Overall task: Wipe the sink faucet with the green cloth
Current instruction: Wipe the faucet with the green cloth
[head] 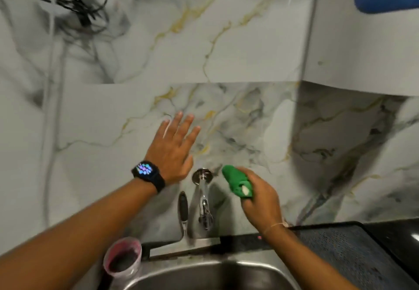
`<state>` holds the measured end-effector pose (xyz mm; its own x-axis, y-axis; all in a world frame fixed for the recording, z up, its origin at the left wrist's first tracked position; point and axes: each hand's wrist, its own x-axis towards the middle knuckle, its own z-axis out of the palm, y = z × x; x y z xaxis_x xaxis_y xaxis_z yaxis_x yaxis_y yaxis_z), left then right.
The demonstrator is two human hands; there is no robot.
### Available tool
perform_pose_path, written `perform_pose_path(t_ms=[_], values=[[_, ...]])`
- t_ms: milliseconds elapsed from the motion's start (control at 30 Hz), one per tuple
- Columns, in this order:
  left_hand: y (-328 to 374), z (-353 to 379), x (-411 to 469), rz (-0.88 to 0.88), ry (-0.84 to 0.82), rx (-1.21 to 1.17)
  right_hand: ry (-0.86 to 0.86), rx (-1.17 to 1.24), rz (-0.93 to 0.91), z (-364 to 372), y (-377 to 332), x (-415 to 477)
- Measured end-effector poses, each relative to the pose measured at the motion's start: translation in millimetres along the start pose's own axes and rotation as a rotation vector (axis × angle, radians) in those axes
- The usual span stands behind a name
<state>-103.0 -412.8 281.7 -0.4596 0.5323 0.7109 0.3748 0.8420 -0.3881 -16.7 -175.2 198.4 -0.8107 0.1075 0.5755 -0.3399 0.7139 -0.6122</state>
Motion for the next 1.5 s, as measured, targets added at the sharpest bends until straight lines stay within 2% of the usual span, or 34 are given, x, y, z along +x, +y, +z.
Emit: perform_pose_path(t_ms=[67,133,233,333,433,467,533,700,867,933,1167,1267,1333,1400,1433,1500], values=[[-46.4,21.3,11.0,0.121,-0.028,0.137,-0.159,-0.254,-0.265,19.7,-13.4,24.2],[-80.6,43.5,21.8,0.215,-0.022,0.205,-0.243,-0.523,-0.504,40.5,-21.0,51.0],[-98.8,71.3,27.7,0.270,0.083,0.230,-0.373,-0.733,-0.704,65.4,-27.0,78.7],[-106.6,105.8,29.8,0.288,0.233,0.256,-0.407,-0.732,-0.772,87.9,-13.0,98.6],[-109.8,116.6,28.8,0.303,0.271,0.254,-0.347,-0.621,-0.787,92.2,6.0,101.1],[-109.5,115.8,29.4,0.302,0.279,0.246,-0.301,-0.563,-0.753,92.0,13.5,97.4],[-108.4,113.4,29.9,0.315,0.284,0.237,-0.206,-0.362,-0.555,95.8,25.6,83.1],[-107.8,111.5,31.7,0.320,0.308,0.263,0.067,0.483,0.027,121.6,44.4,56.0],[-107.7,111.5,33.6,0.320,0.317,0.287,0.063,1.053,0.682,139.6,63.2,37.7],[-107.1,111.1,33.3,0.321,0.318,0.295,0.041,1.199,0.827,145.7,64.2,31.1],[-107.5,110.6,33.7,0.324,0.320,0.325,-0.114,1.452,1.099,158.9,56.4,21.7],[-107.2,110.8,34.2,0.336,0.321,0.324,-0.245,1.492,1.261,164.1,53.0,17.2],[-107.3,111.2,33.6,0.342,0.322,0.316,-0.248,1.501,1.276,163.2,50.8,18.0],[-108.2,112.0,33.7,0.341,0.318,0.322,-0.144,1.437,1.164,158.5,47.6,16.3],[-108.6,112.1,34.3,0.342,0.314,0.329,-0.033,1.306,1.051,153.9,44.5,15.4],[-109.9,112.6,34.4,0.336,0.311,0.336,0.159,0.872,0.708,137.5,34.6,22.0]])
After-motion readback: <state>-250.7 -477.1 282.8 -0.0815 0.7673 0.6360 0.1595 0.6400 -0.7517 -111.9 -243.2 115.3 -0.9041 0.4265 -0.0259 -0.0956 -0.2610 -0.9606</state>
